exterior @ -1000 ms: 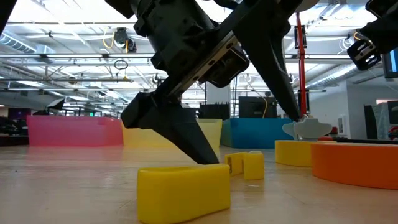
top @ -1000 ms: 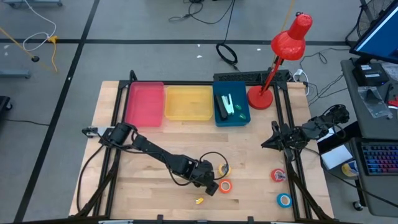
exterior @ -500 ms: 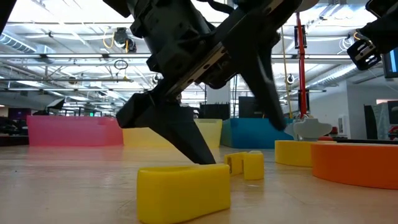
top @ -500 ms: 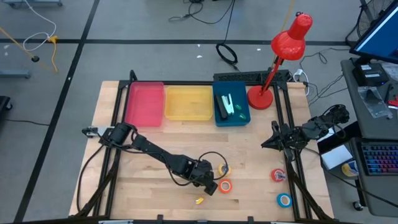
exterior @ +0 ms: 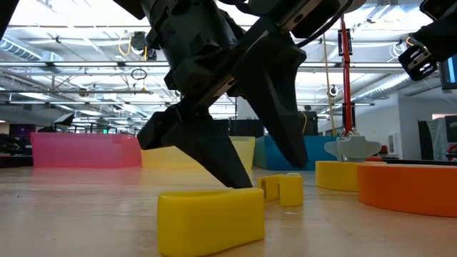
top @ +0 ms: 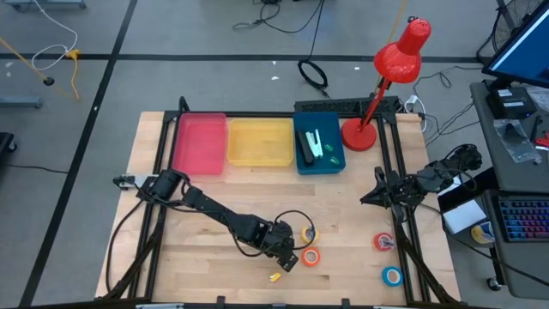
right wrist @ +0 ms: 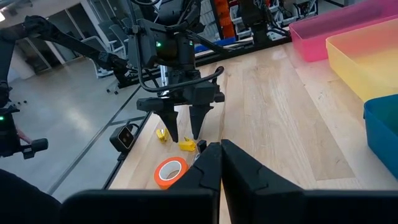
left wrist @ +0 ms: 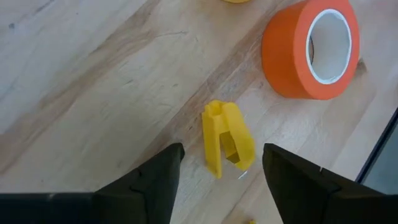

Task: Pick and place Stapler, Stapler remover, tape
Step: Put the top yellow small stapler into the blue bin

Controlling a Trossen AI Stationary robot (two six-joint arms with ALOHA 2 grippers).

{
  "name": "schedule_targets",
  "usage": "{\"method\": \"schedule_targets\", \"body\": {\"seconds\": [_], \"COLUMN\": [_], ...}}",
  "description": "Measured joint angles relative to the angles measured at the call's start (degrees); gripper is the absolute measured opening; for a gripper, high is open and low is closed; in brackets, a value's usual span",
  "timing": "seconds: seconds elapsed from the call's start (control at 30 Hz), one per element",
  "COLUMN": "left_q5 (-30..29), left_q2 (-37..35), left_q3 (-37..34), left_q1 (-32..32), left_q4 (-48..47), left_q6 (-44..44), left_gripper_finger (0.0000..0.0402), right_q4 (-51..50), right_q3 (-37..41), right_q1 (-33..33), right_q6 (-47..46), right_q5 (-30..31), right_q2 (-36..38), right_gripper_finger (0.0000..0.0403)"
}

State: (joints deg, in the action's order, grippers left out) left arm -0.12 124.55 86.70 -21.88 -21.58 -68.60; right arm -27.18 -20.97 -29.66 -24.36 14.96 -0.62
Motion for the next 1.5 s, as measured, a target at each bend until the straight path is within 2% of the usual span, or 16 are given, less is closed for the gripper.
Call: {"method": "schedule_targets", "body": {"seconds": [0.53, 0.77, 0.9, 1.0, 1.2, 1.5], "left_q5": [-3.49, -3.45, -0.89, 0.14, -1.12, -0.82], "left_q2": [-0.13, -0.15, -0.15, 0.08, 0.35, 0.22], "left_q3": [0.17, 0.08, 0.00, 1.42, 5.36, 6.78], "left_q1": [0.10, 0.21, 0.34, 0.37, 0.52, 0.48], "left_q4": [-6.58, -4.42, -1.35, -1.69, -8.73, -8.23], "left_q6": [-3.52, -3.54, -3.65, -3.65, -3.34, -6.45], "left_gripper_finger": [0.0229, 0.0229, 0.0230, 0.0230, 0.0230, 0.0230], "right_q4": [0.00, 0.00, 0.00, 0.02, 0.00, -0.01], "right_q3": [0.00, 0.00, 0.00, 0.00, 0.00, 0.02], "right_q1": [-0.01, -0.01, -0.01, -0.01, -0.01, -0.01], "right_q6": [-0.02, -0.02, -0.02, -0.02, 1.02, 1.51], "right_q5": [-0.01, 0.00, 0.00, 0.00, -0.02, 0.00], "right_q2": [0.00, 0.00, 0.00, 0.00, 0.00, 0.02], "right_gripper_finger": [0.0001, 0.0002, 0.0001, 0.0002, 0.0001, 0.0001]}}
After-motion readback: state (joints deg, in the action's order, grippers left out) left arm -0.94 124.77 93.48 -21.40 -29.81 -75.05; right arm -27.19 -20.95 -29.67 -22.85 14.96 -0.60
